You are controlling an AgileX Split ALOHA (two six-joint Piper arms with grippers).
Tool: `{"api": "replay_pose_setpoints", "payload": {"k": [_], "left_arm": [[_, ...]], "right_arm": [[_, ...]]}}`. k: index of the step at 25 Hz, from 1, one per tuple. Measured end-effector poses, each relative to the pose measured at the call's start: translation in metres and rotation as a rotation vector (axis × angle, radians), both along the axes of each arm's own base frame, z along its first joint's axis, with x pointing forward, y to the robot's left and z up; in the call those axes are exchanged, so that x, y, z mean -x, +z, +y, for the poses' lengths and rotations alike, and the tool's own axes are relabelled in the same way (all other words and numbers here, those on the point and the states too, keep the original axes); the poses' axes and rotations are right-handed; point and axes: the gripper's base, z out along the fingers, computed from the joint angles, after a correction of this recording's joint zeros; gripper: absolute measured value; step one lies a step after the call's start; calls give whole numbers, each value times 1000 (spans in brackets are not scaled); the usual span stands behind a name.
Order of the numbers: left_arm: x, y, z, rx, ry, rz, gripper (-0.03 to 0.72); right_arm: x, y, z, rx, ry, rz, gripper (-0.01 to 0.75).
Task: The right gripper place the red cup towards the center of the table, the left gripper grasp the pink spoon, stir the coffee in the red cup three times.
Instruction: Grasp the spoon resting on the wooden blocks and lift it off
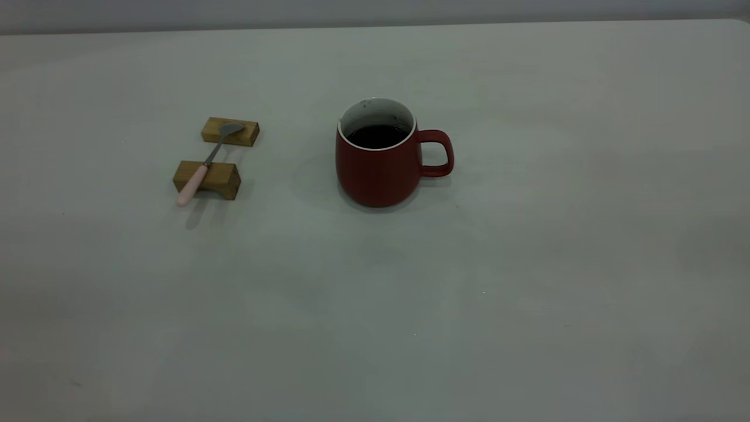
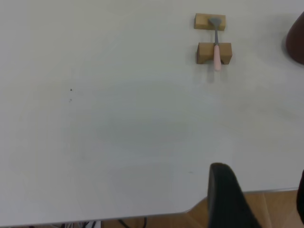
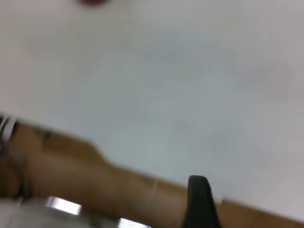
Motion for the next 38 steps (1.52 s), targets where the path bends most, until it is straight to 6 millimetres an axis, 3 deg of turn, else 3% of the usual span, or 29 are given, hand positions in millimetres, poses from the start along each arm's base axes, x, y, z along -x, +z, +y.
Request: {"api": "replay_pose_setpoints", "payload": {"k": [8,15,38], "left_arm": [[0,0,0,0,0,0,432],[0,0,0,0,0,0,432],[0,0,0,0,0,0,432]], "right_arm": [[23,-18,-9,26,-95,-153,593],[34,-20,-11,10,-116,-224,593],[35,-20,-11,4,-121,-228,591]]}}
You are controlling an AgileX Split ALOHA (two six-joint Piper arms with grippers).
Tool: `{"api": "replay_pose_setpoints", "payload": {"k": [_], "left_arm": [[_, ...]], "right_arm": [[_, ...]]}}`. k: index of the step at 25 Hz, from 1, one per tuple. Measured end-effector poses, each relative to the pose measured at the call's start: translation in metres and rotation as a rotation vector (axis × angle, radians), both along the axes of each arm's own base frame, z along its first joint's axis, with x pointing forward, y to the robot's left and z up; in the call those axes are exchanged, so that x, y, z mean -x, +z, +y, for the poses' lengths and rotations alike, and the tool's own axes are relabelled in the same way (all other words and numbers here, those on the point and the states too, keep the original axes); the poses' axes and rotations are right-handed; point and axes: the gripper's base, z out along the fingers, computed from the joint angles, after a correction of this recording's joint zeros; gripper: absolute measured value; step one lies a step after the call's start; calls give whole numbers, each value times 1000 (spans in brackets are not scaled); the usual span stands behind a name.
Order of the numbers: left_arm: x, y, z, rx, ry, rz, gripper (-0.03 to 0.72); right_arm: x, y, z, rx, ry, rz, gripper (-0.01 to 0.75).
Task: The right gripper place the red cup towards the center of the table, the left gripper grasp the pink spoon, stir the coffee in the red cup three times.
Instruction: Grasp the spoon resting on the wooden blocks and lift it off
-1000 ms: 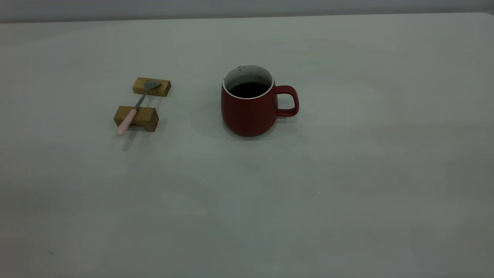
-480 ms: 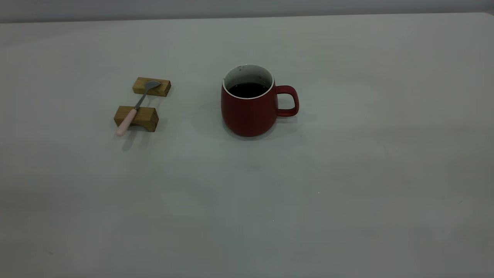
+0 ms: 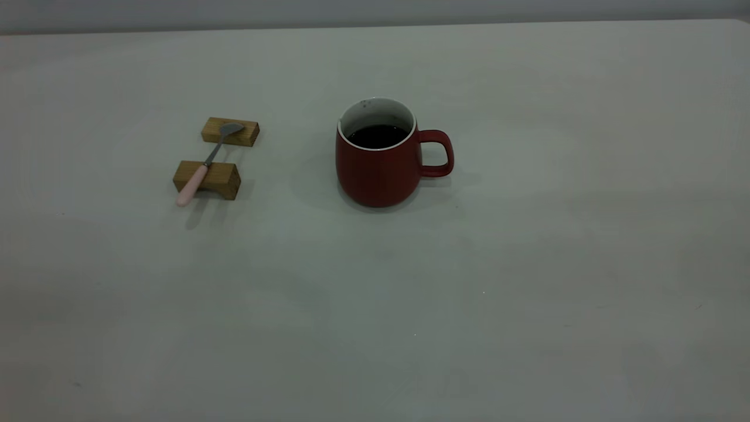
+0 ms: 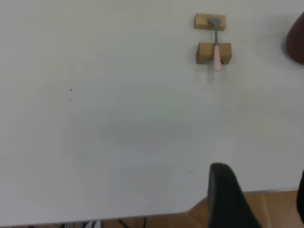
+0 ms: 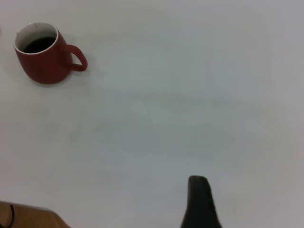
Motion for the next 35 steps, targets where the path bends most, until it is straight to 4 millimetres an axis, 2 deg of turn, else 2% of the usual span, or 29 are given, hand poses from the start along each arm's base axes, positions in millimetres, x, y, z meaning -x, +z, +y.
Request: {"api": "replay_pose_setpoints", "payload": {"k": [6,9,12,18,21,26,32,35], "left_arm": [[-1,0,0,21,18,6,432],[-13,9,1,30,43,31,437],[-43,18,0,23,61,80,467],[-130,17,-5,36,72,194,607],[-173,2,-9,63,78,282,654],[-230,-36,-17,80,72,406,666],[-289,-85,-31,57,48,567,666],[-312,-110,-39,46,36,624,666]], "right_arm": [[0,0,0,0,0,0,591],[0,0,0,0,0,0,591],[0,0,0,0,0,0,591],[0,0,0,0,0,0,591],[0,0,0,0,0,0,591],[0,0,0,0,0,0,591],[0,0,0,0,0,1,591],[0,0,0,0,0,1,591]]}}
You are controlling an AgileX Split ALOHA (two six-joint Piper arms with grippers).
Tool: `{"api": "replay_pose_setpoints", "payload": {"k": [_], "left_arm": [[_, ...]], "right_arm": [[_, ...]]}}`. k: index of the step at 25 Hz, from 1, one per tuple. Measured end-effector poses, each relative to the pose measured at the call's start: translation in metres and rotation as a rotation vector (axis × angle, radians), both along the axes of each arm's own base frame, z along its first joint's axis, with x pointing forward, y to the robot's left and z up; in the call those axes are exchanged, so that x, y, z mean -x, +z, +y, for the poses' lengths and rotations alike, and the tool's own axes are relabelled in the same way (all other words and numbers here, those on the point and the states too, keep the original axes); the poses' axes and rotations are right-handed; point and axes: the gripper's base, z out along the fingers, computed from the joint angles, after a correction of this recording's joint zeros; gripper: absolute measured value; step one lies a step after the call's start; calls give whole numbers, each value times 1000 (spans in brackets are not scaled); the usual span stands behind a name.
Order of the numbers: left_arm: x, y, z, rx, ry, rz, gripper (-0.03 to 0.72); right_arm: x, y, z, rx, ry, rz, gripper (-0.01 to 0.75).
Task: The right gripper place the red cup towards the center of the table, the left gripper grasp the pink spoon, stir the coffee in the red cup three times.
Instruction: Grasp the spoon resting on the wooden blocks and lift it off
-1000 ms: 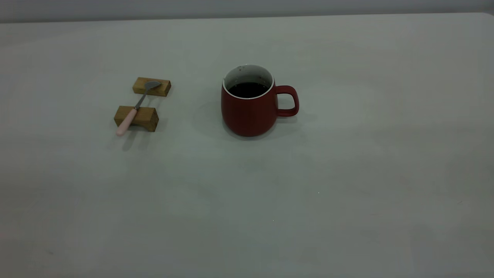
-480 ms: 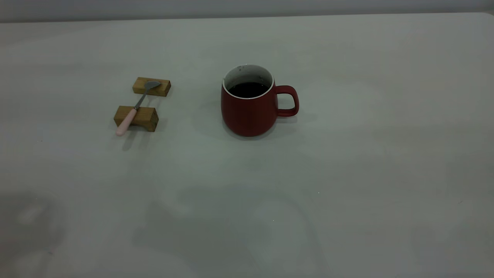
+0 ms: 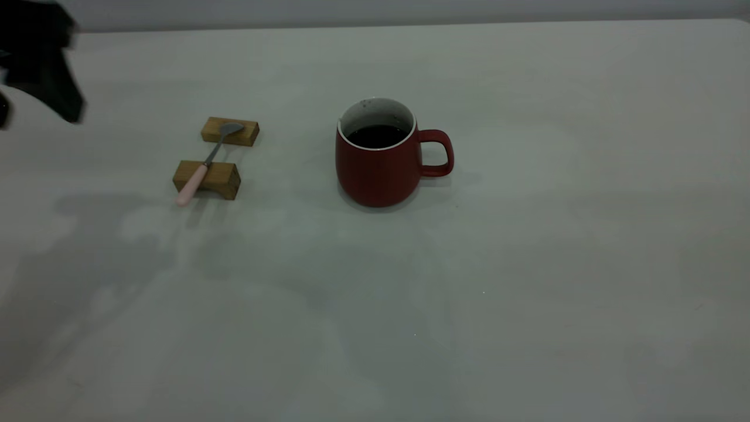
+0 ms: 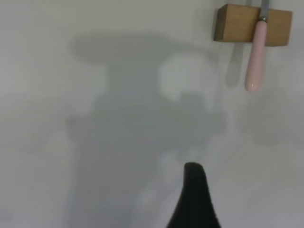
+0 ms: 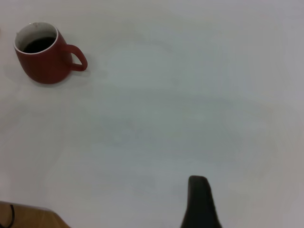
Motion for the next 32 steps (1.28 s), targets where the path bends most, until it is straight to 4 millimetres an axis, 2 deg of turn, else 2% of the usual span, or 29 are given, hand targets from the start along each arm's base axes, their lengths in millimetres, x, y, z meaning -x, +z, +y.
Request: {"api": "replay_pose_setpoints", "payload": {"k": [9,15,22,26,29,31,32], "left_arm": [[-48,-61,-30,-10,-63,89,666],[-60,-98,-41,-15,-80,151,661],[-64,-124,-46,-19,-92,178,620],[-69,-132,-47,-19,-91,181,492],[-73,-133,-48,-15,-87,178,317],[-75,-131,-49,-13,-86,180,173],[-77,-129,-49,-13,-83,185,161]], "right_arm": [[0,0,0,0,0,0,591],[0,0,0,0,0,0,591],[0,0,0,0,0,0,591],[0,0,0,0,0,0,591],[0,0,0,0,0,0,591],[0,0,0,0,0,0,591],[0,0,0,0,0,0,591]]}}
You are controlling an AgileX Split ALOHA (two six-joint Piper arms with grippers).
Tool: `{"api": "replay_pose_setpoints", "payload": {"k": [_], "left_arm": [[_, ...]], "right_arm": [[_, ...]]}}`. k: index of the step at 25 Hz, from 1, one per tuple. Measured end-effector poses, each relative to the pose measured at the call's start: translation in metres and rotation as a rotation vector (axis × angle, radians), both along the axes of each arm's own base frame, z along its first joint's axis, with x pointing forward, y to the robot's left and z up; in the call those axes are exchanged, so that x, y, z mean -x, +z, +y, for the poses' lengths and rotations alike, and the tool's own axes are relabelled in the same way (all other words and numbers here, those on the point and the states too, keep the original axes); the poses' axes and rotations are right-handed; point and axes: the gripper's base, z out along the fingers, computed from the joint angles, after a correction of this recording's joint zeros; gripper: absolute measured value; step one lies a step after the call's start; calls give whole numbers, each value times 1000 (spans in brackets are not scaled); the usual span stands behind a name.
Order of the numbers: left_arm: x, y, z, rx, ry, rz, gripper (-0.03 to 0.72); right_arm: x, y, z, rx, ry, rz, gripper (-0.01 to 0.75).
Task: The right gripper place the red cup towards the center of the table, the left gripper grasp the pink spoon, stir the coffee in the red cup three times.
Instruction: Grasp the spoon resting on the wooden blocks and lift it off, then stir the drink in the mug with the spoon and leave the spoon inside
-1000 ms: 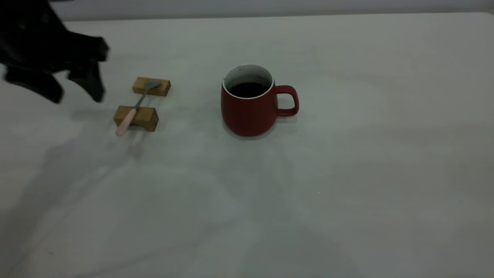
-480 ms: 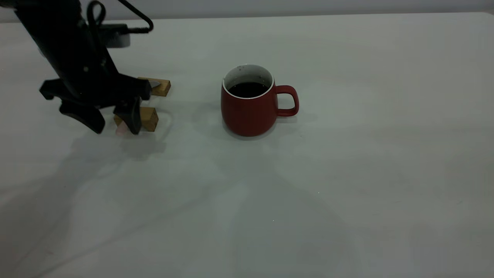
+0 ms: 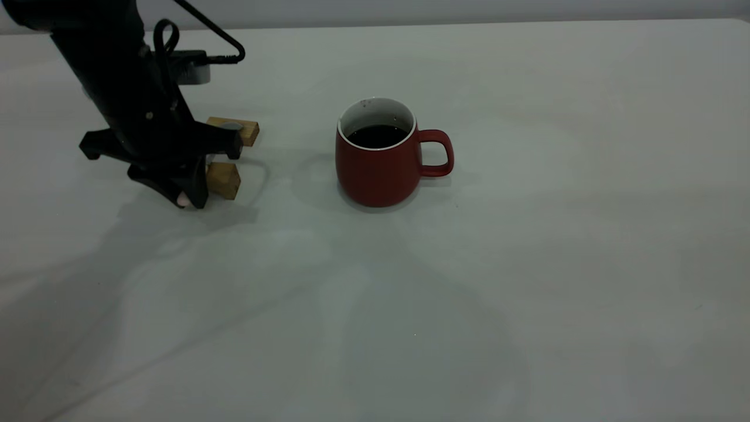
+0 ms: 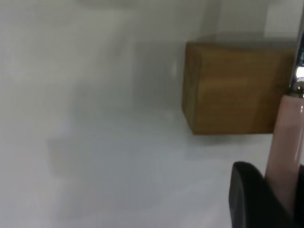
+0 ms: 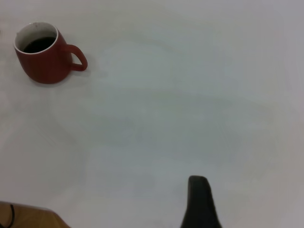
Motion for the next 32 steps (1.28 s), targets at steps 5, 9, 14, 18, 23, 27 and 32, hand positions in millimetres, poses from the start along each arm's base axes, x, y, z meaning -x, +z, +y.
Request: {"api": "replay_pose_setpoints", "payload": {"k": [5,9,14,18,23,27,32], "left_arm": [[-11,22,-5,12,91,93,164],[-20,68,-19,125,312,205,164],[-25,114,-45,340,735,431,164],[-31,136,-68,582,1002,642,164],[-35,157,-85,833,1090,841,164],[-37,163,-89,901,1114,897,164],[-36,147,-98,880,1126,938,164]], "right_arm": [[0,0,0,0,0,0,591],[0,0,0,0,0,0,591],[0,0,0,0,0,0,591],[0,0,0,0,0,0,591],[0,0,0,0,0,0,591],[0,0,0,0,0,0,591],[0,0,0,0,0,0,591]]}}
